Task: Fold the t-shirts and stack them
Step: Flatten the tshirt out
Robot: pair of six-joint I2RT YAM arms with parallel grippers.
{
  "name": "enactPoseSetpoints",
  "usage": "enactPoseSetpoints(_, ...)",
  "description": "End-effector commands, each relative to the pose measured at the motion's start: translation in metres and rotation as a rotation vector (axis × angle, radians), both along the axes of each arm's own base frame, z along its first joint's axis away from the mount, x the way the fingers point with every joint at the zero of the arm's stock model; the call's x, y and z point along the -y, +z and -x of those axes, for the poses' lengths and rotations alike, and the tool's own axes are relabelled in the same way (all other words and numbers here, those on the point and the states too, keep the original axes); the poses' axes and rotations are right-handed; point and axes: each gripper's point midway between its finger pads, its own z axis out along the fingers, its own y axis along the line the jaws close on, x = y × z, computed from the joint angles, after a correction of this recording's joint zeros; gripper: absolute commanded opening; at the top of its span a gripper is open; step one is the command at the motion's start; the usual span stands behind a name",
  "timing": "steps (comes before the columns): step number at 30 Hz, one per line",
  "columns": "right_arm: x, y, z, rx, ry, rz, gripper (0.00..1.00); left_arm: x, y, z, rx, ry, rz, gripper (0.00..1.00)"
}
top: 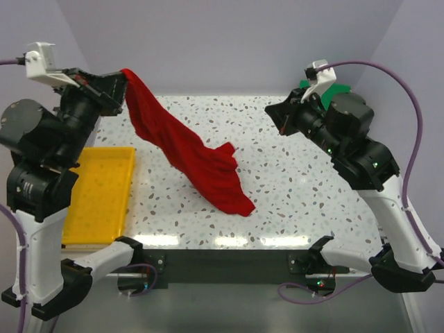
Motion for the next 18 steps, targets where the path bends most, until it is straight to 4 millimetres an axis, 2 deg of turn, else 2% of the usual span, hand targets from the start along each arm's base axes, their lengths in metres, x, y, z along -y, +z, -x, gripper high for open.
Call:
enactPoseSetpoints(1, 0.009, 0.037, 0.021, 0.067, 0.034, -0.03, 0.0, -0.007, 0.056, 0.018, 0.16, 0.001, 0.047, 0.0)
enactPoseSetpoints(3, 0.005, 0.042, 0.016, 0.069, 0.038, -0.03, 0.01, 0.0, 0.063, 0.01, 0.163, -0.023, 0.045, 0.0)
enactPoseSetpoints(5, -0.007, 0.033, 0.013, 0.045, 0.085, -0.015, 0.03, 0.011, 0.051, -0.009, 0.115, -0.046, 0.026, 0.0)
enactPoseSetpoints(6, -0.019, 0.014, 0.006, -0.001, 0.115, 0.013, 0.04, 0.016, 0.043, -0.018, 0.092, -0.056, 0.016, 0.0)
enactPoseSetpoints(7, -0.025, 0.002, 0.005, -0.029, 0.14, 0.025, 0.09, 0.027, 0.024, -0.032, 0.04, -0.085, -0.001, 0.0)
enactPoseSetpoints(8, -0.032, -0.012, 0.005, -0.063, 0.168, 0.03, 0.12, 0.03, 0.014, -0.039, 0.016, -0.092, -0.009, 0.0)
enactPoseSetpoints(9, -0.045, -0.043, 0.005, -0.12, 0.22, 0.043, 0.16, 0.033, 0.004, -0.045, -0.007, -0.093, -0.016, 0.0)
enactPoseSetpoints(10, -0.051, -0.057, 0.009, -0.15, 0.241, 0.022, 0.2, 0.034, -0.003, -0.05, -0.014, -0.093, -0.021, 0.0)
enactPoseSetpoints(11, -0.063, -0.093, 0.008, -0.195, 0.269, 0.029, 0.27, 0.035, -0.024, -0.059, -0.055, -0.084, -0.037, 0.0)
enactPoseSetpoints(12, -0.071, -0.11, 0.013, -0.217, 0.299, 0.026, 0.29, 0.036, -0.029, -0.062, -0.061, -0.079, -0.04, 0.0)
enactPoseSetpoints(13, -0.084, -0.128, 0.022, -0.247, 0.33, 0.031, 0.31, 0.037, -0.046, -0.068, -0.095, -0.073, -0.053, 0.0)
enactPoseSetpoints(14, -0.089, -0.166, 0.027, -0.305, 0.333, 0.071, 0.33, 0.035, -0.052, -0.07, -0.104, -0.063, -0.061, 0.0)
enactPoseSetpoints(15, -0.097, -0.177, 0.027, -0.295, 0.335, 0.077, 0.34, 0.035, -0.057, -0.071, -0.114, -0.063, -0.067, 0.0)
enactPoseSetpoints(17, -0.112, -0.224, 0.038, -0.33, 0.324, 0.154, 0.39, 0.03, -0.068, -0.077, -0.137, -0.025, -0.081, 0.0)
enactPoseSetpoints(18, -0.121, -0.231, 0.037, -0.308, 0.321, 0.155, 0.41, 0.028, -0.069, -0.077, -0.141, -0.015, -0.085, 0.0)
